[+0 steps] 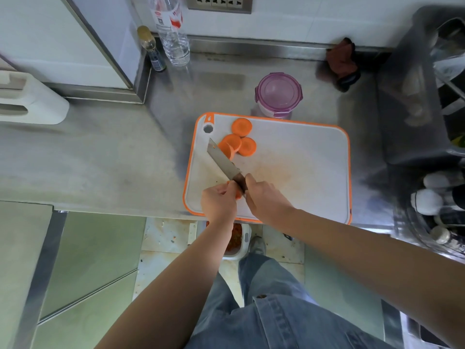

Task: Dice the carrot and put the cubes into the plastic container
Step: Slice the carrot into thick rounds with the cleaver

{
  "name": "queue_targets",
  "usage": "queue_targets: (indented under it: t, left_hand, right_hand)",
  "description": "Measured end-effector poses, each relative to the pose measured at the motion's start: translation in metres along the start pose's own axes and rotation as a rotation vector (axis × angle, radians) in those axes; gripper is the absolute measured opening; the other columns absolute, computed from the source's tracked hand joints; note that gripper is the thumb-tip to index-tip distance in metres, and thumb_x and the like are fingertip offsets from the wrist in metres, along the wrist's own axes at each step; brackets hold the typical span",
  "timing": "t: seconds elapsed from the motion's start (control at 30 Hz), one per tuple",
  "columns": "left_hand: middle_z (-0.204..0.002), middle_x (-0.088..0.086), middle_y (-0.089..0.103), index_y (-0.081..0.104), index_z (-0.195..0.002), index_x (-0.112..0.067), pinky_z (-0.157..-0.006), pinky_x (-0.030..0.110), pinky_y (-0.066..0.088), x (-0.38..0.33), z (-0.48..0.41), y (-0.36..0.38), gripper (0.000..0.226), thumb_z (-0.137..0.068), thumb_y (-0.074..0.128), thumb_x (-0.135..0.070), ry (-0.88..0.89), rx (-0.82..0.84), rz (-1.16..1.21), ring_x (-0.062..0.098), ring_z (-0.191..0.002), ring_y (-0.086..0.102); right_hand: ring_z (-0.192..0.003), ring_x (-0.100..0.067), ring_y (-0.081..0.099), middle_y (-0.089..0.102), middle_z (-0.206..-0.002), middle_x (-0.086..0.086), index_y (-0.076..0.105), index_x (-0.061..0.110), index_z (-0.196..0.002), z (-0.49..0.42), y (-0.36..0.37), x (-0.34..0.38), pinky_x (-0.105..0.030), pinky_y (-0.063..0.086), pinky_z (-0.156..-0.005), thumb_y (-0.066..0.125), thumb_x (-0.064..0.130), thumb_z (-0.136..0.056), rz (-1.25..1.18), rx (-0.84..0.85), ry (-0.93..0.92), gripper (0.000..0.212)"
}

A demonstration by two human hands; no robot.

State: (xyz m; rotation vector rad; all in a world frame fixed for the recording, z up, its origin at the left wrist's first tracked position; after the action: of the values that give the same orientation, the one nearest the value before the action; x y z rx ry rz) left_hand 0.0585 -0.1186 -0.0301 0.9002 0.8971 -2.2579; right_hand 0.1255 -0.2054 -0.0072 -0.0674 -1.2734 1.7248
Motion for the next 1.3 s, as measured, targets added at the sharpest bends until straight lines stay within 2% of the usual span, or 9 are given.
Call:
queue_targets:
  t: [0.2, 0.4, 0.53, 0.63, 0.7, 0.8, 1.0, 1.1, 1.3]
  left_hand:
    - [-0.064, 0.003, 0.072, 0.075, -0.064, -0.011, -0.075, 0.039, 0.061, -0.002, -0.010, -0.001, 0.023, -0.082, 0.066, -0.022, -0.111, 0.031, 0.079, 0.023, -0.071, 0.071]
    - [-0.067, 0.010, 0.073, 0.074, -0.062, -0.007, -0.076, 0.042, 0.061, -0.011, -0.017, -0.006, 0.017, -0.075, 0.068, -0.017, -0.267, 0.048, 0.140, 0.029, -0.072, 0.072]
    - [-0.065, 0.005, 0.073, 0.072, -0.061, -0.017, -0.074, 0.042, 0.061, -0.011, -0.012, -0.009, 0.022, -0.079, 0.073, -0.030, -0.158, 0.079, 0.014, 0.023, -0.068, 0.072]
    - [-0.070, 0.006, 0.073, 0.070, -0.063, -0.022, -0.075, 0.043, 0.059, -0.008, -0.004, -0.010, 0.025, -0.086, 0.066, -0.028, -0.017, 0.075, -0.101, 0.026, -0.074, 0.070]
    - [-0.070, 0.008, 0.072, 0.070, -0.062, -0.020, -0.073, 0.044, 0.059, -0.009, -0.006, -0.010, 0.027, -0.088, 0.064, -0.027, 0.002, 0.075, -0.138, 0.029, -0.074, 0.070]
    - [-0.070, 0.010, 0.072, 0.073, -0.066, -0.013, -0.072, 0.045, 0.059, -0.011, -0.013, -0.010, 0.024, -0.085, 0.066, -0.025, -0.051, 0.102, -0.145, 0.030, -0.074, 0.070]
    - [-0.074, 0.011, 0.073, 0.072, -0.069, -0.009, -0.079, 0.038, 0.059, -0.018, -0.026, -0.012, 0.013, -0.079, 0.071, -0.018, -0.199, 0.144, -0.053, 0.027, -0.075, 0.072]
    - [-0.078, 0.015, 0.074, 0.074, -0.081, -0.001, -0.077, 0.035, 0.060, -0.021, -0.032, -0.016, 0.015, -0.076, 0.072, -0.015, -0.261, 0.174, 0.004, 0.026, -0.072, 0.073]
    - [-0.077, 0.020, 0.072, 0.070, -0.083, 0.007, -0.078, 0.042, 0.060, -0.021, -0.040, -0.020, 0.014, -0.077, 0.069, -0.006, -0.341, 0.209, 0.104, 0.031, -0.072, 0.073]
  right_hand:
    - [-0.066, -0.023, 0.055, 0.054, -0.078, -0.007, 0.036, 0.011, -0.119, -0.007, 0.002, -0.004, -0.039, 0.046, -0.055, 0.037, 0.018, -0.102, -0.004, 0.012, -0.011, 0.019]
    - [-0.069, -0.028, 0.056, 0.054, -0.078, -0.008, 0.035, 0.007, -0.123, -0.008, 0.005, -0.006, -0.038, 0.043, -0.057, 0.036, 0.019, -0.102, 0.022, -0.015, -0.061, 0.024]
    - [-0.064, -0.025, 0.051, 0.049, -0.073, -0.003, 0.035, 0.008, -0.118, -0.010, 0.001, -0.006, -0.035, 0.036, -0.053, 0.037, 0.019, -0.102, 0.029, -0.012, -0.087, 0.019]
    - [-0.062, -0.024, 0.048, 0.044, -0.070, 0.000, 0.034, 0.009, -0.120, -0.012, -0.004, -0.004, -0.035, 0.034, -0.052, 0.038, 0.020, -0.102, 0.038, 0.011, -0.104, 0.022]
    - [-0.058, -0.019, 0.046, 0.043, -0.068, 0.002, 0.035, 0.008, -0.121, -0.011, -0.002, -0.003, -0.029, 0.030, -0.048, 0.039, 0.018, -0.101, 0.024, 0.016, -0.101, 0.022]
    - [-0.058, -0.015, 0.045, 0.043, -0.068, 0.002, 0.035, 0.008, -0.119, -0.012, 0.001, -0.004, -0.027, 0.029, -0.046, 0.040, 0.017, -0.101, 0.021, 0.020, -0.096, 0.021]
    - [-0.070, -0.027, 0.055, 0.052, -0.079, -0.007, 0.035, 0.008, -0.118, -0.017, 0.003, -0.007, -0.039, 0.043, -0.056, 0.040, 0.021, -0.101, 0.083, 0.029, -0.079, 0.022]
    - [-0.069, -0.027, 0.052, 0.049, -0.078, -0.007, 0.034, 0.006, -0.123, -0.019, 0.004, -0.004, -0.037, 0.038, -0.057, 0.038, 0.020, -0.102, 0.110, 0.025, -0.090, 0.026]
    - [-0.069, -0.027, 0.049, 0.057, -0.087, -0.014, 0.036, 0.006, -0.123, -0.030, -0.005, 0.006, -0.037, 0.036, -0.058, 0.040, 0.018, -0.100, 0.116, 0.051, -0.086, 0.026]
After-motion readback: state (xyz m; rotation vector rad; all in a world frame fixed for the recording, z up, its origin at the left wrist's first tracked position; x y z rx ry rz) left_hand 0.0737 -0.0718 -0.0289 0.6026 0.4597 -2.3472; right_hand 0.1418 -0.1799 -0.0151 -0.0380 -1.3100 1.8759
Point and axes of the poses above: each hand's wrist, its own z-axis away from the middle knuckle, its own y-axis out of the palm, x = y × z, the point moved 1 cm from there along -z, towards the middle knuckle
